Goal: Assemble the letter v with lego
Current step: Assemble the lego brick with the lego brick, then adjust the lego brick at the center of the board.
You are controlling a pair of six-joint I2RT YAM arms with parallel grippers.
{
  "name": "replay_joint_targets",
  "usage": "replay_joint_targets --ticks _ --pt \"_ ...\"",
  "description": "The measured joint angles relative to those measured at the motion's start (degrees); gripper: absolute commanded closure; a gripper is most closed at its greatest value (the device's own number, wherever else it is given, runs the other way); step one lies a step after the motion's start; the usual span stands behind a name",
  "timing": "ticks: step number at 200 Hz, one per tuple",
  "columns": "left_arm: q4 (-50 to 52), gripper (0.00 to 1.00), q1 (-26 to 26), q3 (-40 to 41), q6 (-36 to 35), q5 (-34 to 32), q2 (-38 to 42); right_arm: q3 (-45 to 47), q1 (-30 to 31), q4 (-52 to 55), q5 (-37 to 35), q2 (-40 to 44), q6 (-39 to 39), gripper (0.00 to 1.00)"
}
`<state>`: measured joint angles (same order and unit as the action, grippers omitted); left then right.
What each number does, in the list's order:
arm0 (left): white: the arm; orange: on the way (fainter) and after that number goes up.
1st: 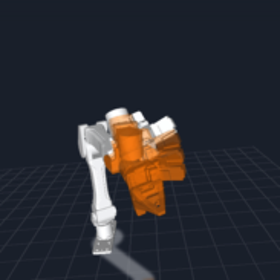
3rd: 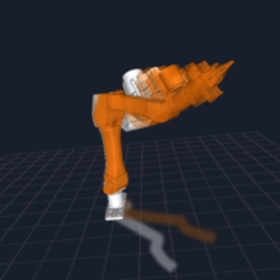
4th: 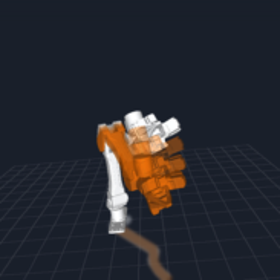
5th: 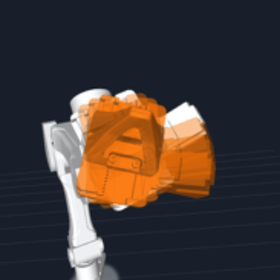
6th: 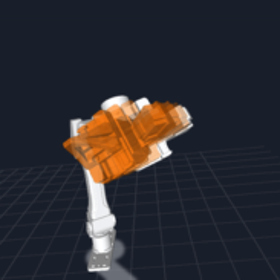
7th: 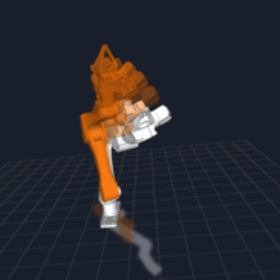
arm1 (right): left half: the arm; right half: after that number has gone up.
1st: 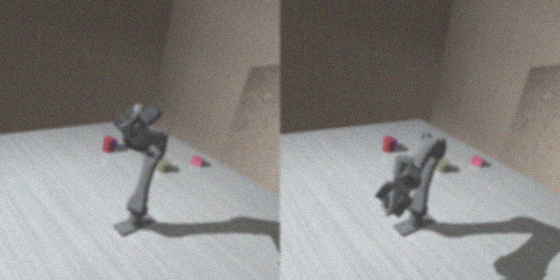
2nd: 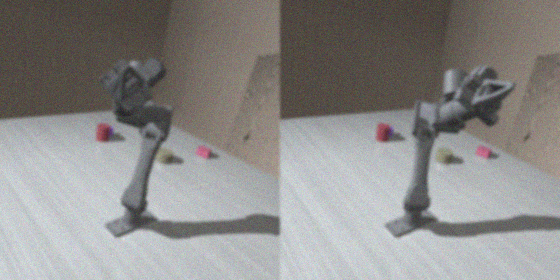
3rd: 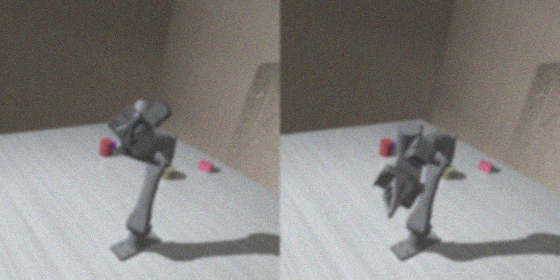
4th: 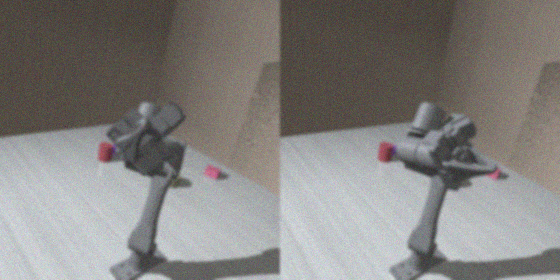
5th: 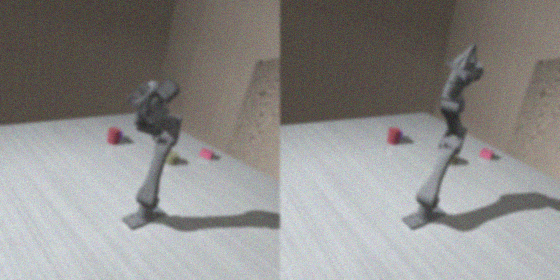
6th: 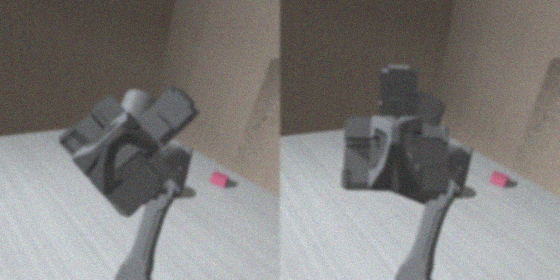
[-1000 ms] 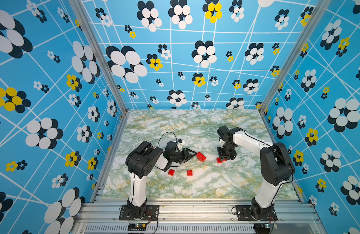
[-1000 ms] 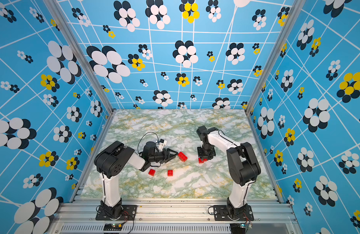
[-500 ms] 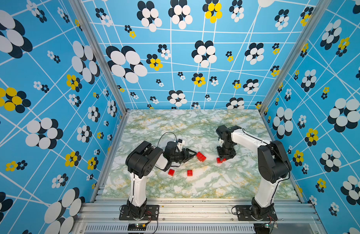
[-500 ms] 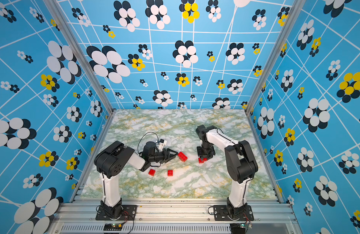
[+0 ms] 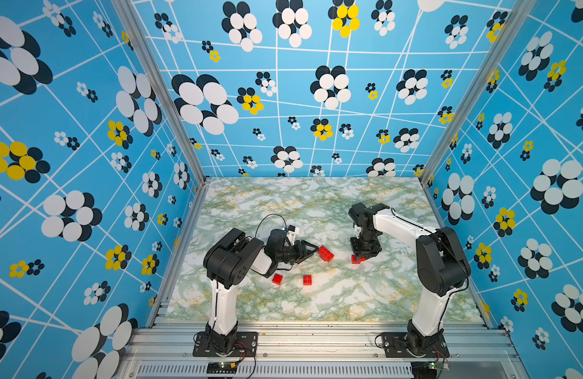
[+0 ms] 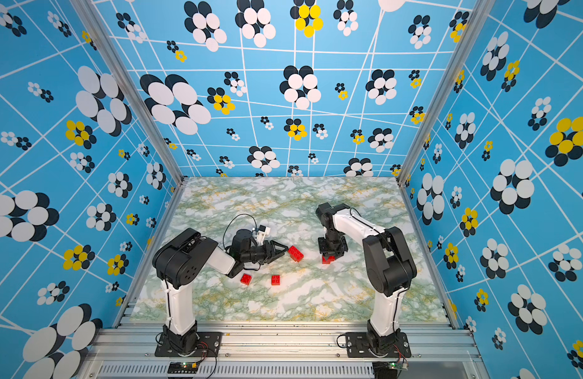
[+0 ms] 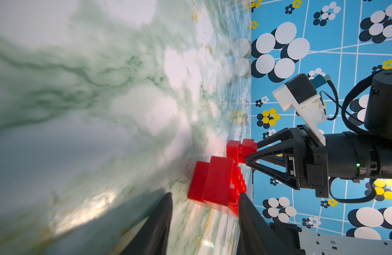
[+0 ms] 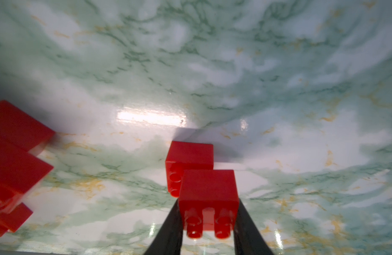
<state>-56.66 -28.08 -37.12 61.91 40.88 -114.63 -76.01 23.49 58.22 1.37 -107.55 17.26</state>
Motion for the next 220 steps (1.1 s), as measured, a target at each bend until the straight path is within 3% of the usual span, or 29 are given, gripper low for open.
replay_joint_targets --ticks 95,105,121,133,159,220 --pt "0.2 0.50 0.0 0.0 0.0 0.0 0.0 1.6 -0.9 -0.7 -0.5 0.7 3.2 0.73" --pt "0.2 0.50 0.0 0.0 0.0 0.0 0.0 1.6 -0.9 -0.7 -0.5 0.6 3.2 0.66" --pt "0.2 0.49 0.0 0.0 0.0 0.0 0.0 1.6 -0.9 -0.7 -0.5 0.6 3.6 0.42" --pt "0.2 0.49 0.0 0.0 0.0 0.0 0.1 1.6 -1.0 -0.7 -0.6 0.7 3.8 0.32" --pt "1.0 0.47 0.0 0.0 0.0 0.0 0.6 1.4 -1.2 -0.5 -0.6 1.1 2.9 0.25" --pt "6.5 0.47 0.8 0.0 -1.4 -0.5 4.8 -4.9 0.5 0.3 -2.1 4.4 -4.2 0.21"
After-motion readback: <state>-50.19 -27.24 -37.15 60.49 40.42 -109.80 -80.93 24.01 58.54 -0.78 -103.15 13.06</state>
